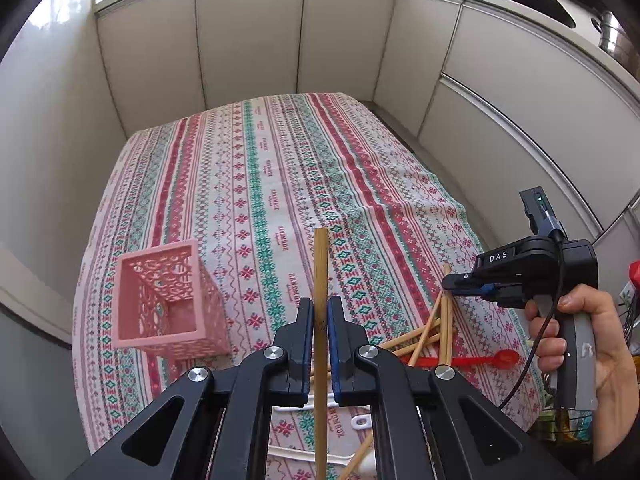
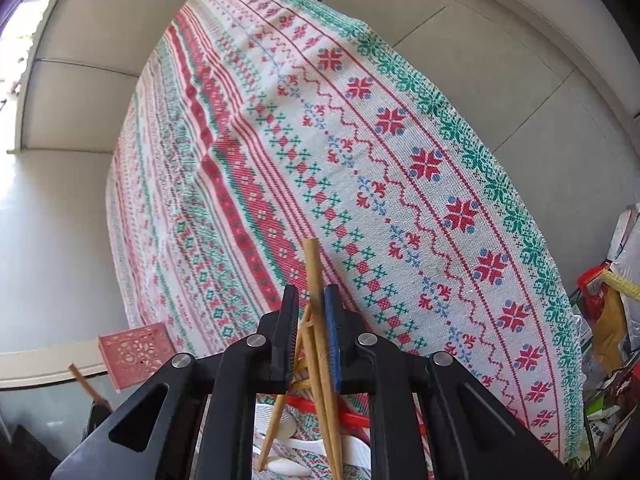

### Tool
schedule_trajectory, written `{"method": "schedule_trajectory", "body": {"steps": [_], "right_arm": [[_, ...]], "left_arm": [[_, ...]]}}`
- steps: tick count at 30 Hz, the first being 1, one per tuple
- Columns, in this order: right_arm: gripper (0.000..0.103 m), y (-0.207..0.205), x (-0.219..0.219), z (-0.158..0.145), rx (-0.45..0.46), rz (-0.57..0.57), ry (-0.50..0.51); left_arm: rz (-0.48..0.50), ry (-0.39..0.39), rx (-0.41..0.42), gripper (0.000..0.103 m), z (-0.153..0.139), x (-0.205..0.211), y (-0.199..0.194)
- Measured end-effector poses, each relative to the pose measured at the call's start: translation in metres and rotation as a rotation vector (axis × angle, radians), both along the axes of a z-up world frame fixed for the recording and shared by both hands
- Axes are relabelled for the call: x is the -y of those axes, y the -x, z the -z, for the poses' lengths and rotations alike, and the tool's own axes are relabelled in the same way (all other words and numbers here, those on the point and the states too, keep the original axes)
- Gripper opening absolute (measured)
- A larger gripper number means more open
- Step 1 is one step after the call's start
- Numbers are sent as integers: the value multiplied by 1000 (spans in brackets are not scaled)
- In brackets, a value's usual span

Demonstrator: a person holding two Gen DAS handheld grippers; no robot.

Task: Organize utensils
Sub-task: 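Grasp a wooden chopstick with the left tool while the right tool grasps another, then lift both held chopsticks and carry them over the pink basket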

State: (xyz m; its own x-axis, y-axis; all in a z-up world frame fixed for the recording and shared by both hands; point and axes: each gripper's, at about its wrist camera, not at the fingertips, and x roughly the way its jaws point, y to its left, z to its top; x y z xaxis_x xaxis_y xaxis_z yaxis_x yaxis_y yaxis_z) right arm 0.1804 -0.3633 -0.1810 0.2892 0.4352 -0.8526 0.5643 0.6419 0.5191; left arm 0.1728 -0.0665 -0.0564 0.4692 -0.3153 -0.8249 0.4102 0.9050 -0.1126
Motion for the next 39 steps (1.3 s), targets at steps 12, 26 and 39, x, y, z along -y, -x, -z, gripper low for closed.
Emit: {"method": "schedule_trajectory", "body": {"steps": [12,26,39], "right_arm": [[8,-1,-6,-30,61,-24,109],[8,37,-73,-183,529,-64,275],[8,-6,-175,-262,894,-108,306]], "left_arm": [[-65,76,46,7,-12,-44,4],[-320,227,436,7,-93,-111,28],[-353,259,723,7,-120,-116,-11]]}}
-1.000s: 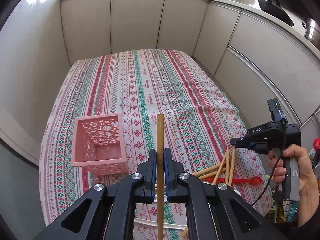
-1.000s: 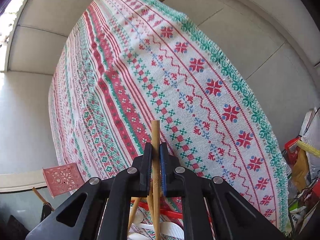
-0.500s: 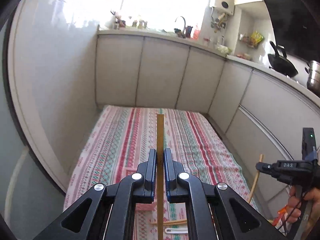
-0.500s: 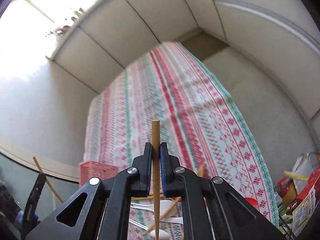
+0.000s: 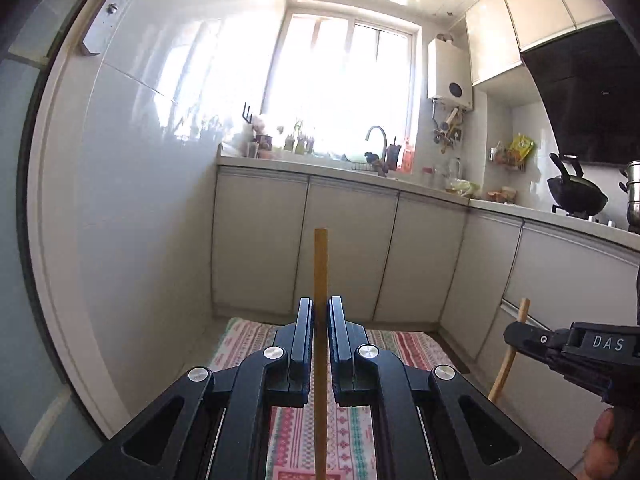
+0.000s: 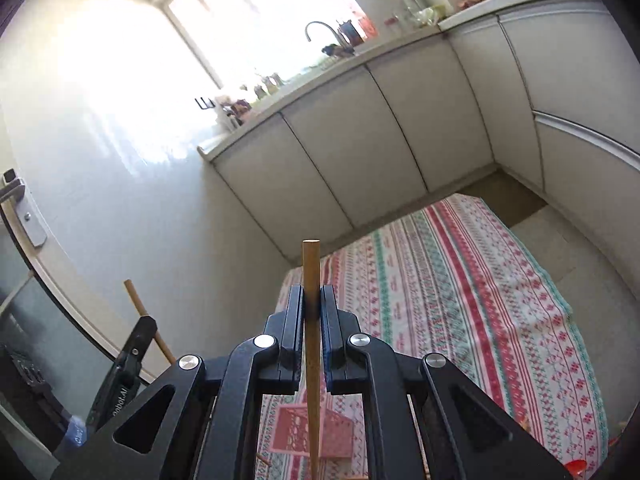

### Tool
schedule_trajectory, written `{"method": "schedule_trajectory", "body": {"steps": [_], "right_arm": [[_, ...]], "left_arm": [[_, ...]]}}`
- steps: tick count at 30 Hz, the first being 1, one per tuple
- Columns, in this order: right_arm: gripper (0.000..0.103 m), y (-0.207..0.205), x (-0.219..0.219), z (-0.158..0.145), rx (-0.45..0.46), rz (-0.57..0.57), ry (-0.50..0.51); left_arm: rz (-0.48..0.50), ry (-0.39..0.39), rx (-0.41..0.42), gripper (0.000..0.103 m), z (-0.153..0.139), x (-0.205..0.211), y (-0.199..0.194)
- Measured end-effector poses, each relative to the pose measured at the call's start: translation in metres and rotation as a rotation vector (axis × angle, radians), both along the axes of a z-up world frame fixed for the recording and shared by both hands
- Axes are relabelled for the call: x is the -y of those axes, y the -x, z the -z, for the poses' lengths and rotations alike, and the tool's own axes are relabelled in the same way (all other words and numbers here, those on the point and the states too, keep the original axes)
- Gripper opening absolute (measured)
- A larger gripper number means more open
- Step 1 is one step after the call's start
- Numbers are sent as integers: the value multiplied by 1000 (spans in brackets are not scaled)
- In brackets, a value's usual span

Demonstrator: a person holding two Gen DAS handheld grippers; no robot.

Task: Organize utensils
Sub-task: 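Lift both held chopsticks and carry them over the pink basket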

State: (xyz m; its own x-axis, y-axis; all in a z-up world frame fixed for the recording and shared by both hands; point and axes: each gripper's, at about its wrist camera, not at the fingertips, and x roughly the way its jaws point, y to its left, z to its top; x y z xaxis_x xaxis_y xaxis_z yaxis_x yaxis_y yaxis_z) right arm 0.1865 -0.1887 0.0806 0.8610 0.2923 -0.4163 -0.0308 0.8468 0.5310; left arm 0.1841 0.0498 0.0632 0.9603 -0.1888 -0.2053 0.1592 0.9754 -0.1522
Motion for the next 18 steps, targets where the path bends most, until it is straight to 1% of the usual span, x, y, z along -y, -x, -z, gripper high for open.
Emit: {"method": "schedule_trajectory", "body": {"steps": [4,7,10,14,18], "right_arm": [[8,-22,-30,2,72,-13,42],[8,-41,-51,19,93,-45,73],[8,-56,-64,45,89,-70,113],[8,-70,-77,79,55,-102,170],[8,-77,-75,100,13,-117,178]], "left_arm": [[-3,10,15,7,17,-5,-22],[1,-20,15,7,38,-4,-32],[16,-27,-10,7,58,-5,-44],[12,-5,-56,8,81,-11,-56],[22,-25,-120,7,101,-10,-66]]}}
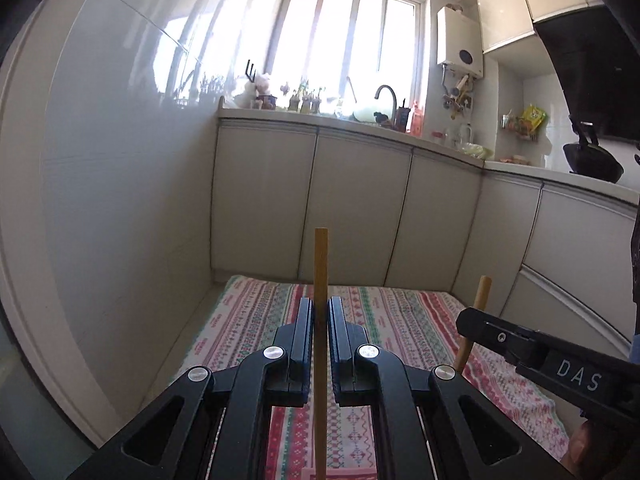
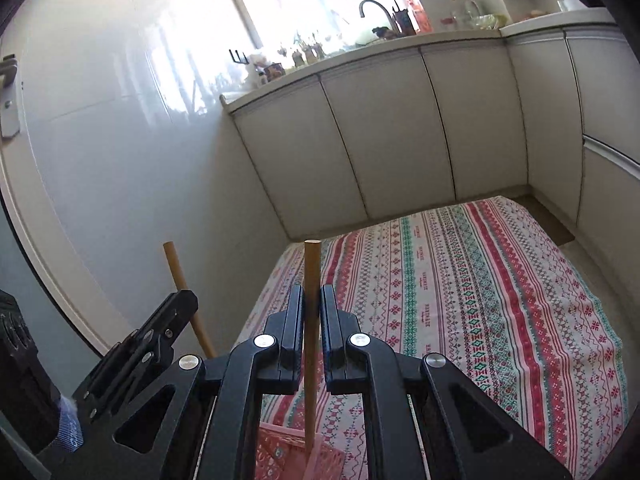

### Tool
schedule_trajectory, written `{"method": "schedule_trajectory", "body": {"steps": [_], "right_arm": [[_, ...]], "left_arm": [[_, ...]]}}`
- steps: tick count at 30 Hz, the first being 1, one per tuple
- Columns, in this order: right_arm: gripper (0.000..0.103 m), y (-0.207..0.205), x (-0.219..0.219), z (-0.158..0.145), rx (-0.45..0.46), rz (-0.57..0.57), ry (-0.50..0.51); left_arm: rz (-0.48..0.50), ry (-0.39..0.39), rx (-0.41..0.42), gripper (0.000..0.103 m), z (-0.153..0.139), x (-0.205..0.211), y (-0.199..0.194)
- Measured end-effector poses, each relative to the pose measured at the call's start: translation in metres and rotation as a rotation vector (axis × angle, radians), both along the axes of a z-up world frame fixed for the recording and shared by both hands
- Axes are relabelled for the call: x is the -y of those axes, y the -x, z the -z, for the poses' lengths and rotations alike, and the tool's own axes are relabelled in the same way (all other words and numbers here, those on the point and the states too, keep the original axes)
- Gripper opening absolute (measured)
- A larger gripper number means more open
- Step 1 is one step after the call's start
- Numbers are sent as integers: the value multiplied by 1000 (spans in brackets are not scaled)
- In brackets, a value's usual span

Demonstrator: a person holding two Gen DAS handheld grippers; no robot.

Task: Organize utensils
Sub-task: 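Lift both held chopsticks and carry them over the pink basket, then open both tools to drop the chopsticks into the pink basket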

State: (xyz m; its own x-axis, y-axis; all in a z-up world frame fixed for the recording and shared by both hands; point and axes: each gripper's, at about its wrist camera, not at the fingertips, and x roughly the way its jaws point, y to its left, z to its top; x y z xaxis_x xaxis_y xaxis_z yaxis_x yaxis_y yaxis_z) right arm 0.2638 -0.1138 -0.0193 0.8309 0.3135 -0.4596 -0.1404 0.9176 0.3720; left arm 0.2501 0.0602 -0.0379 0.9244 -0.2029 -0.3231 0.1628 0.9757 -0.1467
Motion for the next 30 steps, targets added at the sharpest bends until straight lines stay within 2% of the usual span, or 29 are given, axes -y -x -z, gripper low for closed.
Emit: {"method": "schedule_trajectory", "body": {"steps": [5,10,13,15,18,22,23,28,29,30], "right_arm": [[8,-4,1,6,-23,-13,-16],[9,-3,-2,2,-28,-32,-31],[9,2,0,-3,-31,-43,-64],[10,5,5,-7,-35,-38,-83],[14,10,16,-13,-45,-26,-114],[25,24,37,-22,-67,6,-131],[27,28,43,-23,-73,13,-137],[29,50,75,-29,-105,52,-166],[29,54,81,-30,-108,60,-169],[29,57,88,-30,-110,69,-172]], "left_arm": [[34,-11,-67,8,10,5,-8],[38,5,-88,9,8,5,-6],[34,29,-103,19,3,2,-6],[22,36,-110,36,0,0,-3],[15,36,-126,45,-4,0,1],[6,19,-186,58,-8,0,4],[9,17,-211,58,-6,-1,1],[16,-19,-441,57,15,-5,-34],[20,-13,-471,50,20,-6,-39],[25,-7,-493,34,24,-7,-42]]}}
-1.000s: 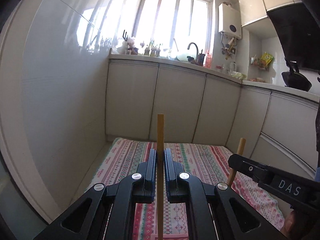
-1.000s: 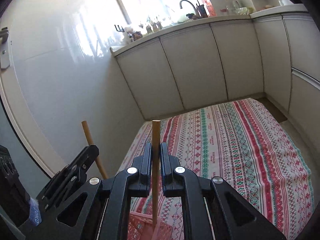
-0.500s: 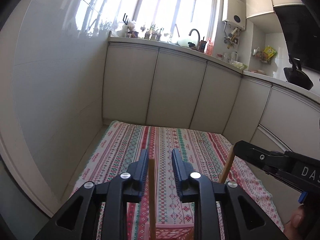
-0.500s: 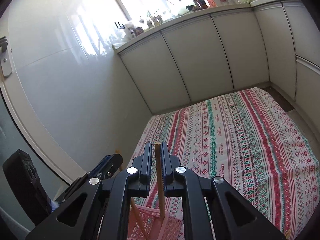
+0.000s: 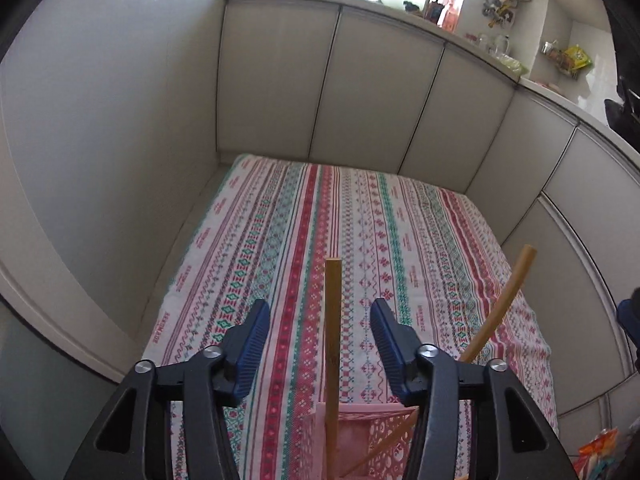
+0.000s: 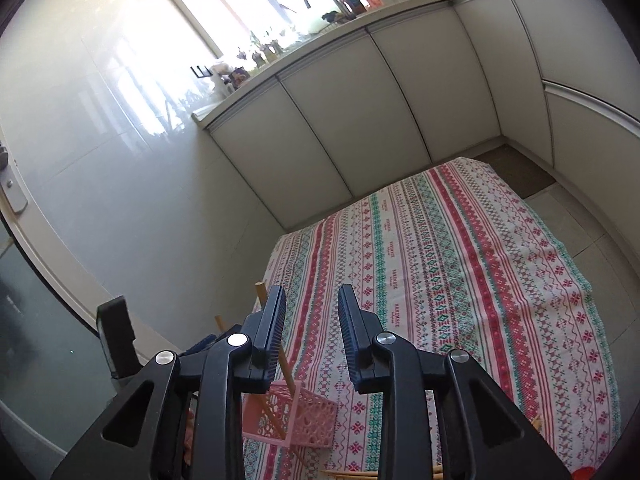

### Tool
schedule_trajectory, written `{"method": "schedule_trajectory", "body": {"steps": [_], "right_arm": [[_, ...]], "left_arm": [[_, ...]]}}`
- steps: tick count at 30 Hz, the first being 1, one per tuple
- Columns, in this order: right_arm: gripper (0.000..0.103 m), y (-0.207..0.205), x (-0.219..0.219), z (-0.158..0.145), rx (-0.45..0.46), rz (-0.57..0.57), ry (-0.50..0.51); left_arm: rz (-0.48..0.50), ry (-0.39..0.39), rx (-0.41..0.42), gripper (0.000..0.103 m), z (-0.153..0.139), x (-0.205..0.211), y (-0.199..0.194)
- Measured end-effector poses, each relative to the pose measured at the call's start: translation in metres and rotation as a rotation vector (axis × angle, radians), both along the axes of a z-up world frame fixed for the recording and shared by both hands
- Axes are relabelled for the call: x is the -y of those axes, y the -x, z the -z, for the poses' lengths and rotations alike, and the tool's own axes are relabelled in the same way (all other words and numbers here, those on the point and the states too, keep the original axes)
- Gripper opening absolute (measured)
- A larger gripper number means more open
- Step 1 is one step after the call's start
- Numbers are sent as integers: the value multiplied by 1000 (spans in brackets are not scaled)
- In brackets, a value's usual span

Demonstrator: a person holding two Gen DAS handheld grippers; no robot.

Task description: Organize utensils

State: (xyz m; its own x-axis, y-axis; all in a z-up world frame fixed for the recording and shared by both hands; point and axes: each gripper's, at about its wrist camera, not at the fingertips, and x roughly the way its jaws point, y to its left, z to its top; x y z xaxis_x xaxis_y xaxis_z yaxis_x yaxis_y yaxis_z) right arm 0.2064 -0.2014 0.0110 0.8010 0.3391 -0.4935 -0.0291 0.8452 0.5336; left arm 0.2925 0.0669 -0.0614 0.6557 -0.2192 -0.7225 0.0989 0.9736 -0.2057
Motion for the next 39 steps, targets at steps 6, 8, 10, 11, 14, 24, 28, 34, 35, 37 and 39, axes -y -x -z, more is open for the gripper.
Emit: {"method": "schedule_trajectory", "body": {"steps": [6,8,10,11,14,24,28,34,35,37,39], "right_arm": [[31,3,18,25,-129,13,-32],[32,-5,7,43,-219,-49,-65],[32,-11,-9,59,-280,-135,-115],[29,-13,-18,66,-303,-173,-133],[19,-21,-42,89,-380,-279,-210],[9,-35,-63,132,-506,-348,-323],[9,-36,-64,133,-505,-351,-319],[14,-35,-64,127,-493,-354,-293],[14,-34,-63,125,-486,-349,-291],[15,-33,-57,119,-461,-334,-287],[15,-32,-48,114,-447,-317,-298]], "left_arm": [[40,-39,21,7,-3,10,4],[42,-56,52,7,-9,14,8],[40,-66,84,7,-15,17,12],[37,-69,101,7,-19,17,14],[26,-65,152,7,-30,16,22],[-4,-56,390,7,-73,15,51],[33,-101,436,7,-71,28,48],[54,-95,396,7,-51,35,34],[65,-83,377,8,-49,35,32],[74,-42,340,10,-46,32,27],[83,2,303,25,-45,27,24]]}}
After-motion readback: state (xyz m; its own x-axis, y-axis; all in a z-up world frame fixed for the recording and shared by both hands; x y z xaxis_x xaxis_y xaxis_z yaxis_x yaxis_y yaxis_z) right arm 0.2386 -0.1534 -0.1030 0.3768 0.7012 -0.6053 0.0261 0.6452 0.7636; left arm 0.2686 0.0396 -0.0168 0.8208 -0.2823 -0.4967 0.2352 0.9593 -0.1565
